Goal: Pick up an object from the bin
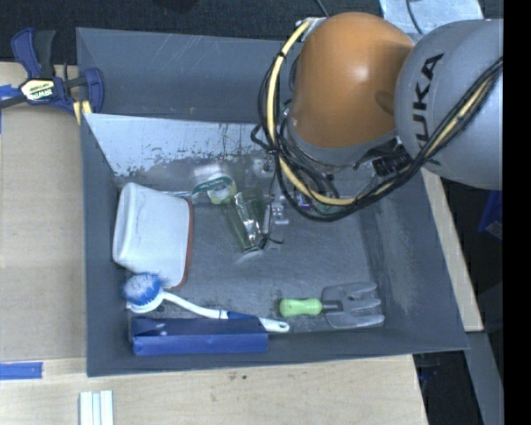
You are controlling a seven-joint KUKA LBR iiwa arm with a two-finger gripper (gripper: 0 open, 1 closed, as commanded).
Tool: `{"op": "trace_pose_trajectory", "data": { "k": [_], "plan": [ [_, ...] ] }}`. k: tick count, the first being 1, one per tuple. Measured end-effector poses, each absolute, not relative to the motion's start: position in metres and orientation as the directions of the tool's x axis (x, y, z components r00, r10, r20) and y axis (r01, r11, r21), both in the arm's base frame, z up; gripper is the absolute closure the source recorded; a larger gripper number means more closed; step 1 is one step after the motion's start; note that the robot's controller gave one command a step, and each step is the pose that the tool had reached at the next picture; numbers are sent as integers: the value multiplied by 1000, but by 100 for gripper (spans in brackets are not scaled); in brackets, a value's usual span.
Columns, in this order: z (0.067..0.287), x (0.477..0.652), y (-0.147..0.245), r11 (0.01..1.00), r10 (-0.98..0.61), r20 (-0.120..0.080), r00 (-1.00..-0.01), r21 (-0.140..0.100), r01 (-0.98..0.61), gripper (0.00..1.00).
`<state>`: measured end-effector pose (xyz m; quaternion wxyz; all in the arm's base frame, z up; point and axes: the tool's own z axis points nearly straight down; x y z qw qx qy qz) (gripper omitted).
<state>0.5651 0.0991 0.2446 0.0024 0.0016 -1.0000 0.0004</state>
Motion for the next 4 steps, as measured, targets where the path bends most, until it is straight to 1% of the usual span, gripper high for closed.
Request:
{"op": "trace_pose_trajectory", "data": {
  "k": [1, 2, 3, 4],
  "plan": [
    [249, 567, 99, 1000, 0, -4, -1000, 1, 0, 0],
    [116, 527, 141, 994, -112, -7, -994, 1, -112, 0],
    [164, 493, 198, 999, -41, -22, -999, 5, -41, 0],
    [102, 487, 188, 995, -105, -20, -994, 3, -105, 0]
  ]
}}
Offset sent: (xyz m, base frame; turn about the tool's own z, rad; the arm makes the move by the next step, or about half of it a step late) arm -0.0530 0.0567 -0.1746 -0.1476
